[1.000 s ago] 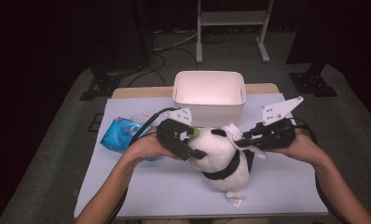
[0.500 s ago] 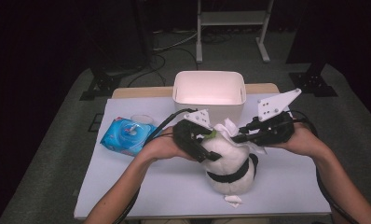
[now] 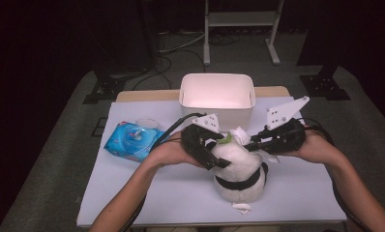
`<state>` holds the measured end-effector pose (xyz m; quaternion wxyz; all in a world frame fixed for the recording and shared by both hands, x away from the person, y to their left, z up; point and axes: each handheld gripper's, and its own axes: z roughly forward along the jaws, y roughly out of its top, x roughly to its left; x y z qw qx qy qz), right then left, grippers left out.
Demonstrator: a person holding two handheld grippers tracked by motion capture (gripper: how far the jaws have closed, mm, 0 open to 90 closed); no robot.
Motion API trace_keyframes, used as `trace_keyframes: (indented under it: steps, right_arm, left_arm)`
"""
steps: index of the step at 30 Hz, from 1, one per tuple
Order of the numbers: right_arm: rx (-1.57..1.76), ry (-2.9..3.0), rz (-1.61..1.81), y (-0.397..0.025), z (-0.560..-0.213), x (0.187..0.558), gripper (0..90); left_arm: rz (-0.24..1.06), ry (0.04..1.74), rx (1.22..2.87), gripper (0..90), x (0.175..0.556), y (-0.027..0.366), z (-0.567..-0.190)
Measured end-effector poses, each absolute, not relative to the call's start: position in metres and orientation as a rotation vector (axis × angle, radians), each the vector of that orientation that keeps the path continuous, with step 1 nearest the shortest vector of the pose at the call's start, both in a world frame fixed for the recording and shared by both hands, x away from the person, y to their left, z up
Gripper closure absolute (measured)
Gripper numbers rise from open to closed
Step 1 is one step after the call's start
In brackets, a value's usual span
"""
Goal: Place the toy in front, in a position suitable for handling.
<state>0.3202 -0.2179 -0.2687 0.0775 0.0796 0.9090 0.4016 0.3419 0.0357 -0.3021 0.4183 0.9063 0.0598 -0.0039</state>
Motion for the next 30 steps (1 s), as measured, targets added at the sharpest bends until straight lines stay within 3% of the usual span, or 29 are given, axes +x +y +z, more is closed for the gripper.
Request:
trace_keyframes:
  steps: [16, 23, 30]
  right_arm:
    - [0.322, 2.719, 1.218, -0.242, -0.278, 0.318, 78.6]
    - [0.326, 2.691, 1.247, -0.244, -0.277, 0.318, 78.6]
    - [0.297, 2.635, 1.311, -0.240, -0.266, 0.320, 78.4]
  left_arm:
    - [-0.114, 0.144, 2.234, 6.1, 0.351, 0.024, -0.337]
    - [-0.117, 0.171, 2.187, 21.8, 0.352, 0.029, -0.334]
    - [-0.063, 0.175, 2.202, 24.1, 0.352, 0.044, -0.315]
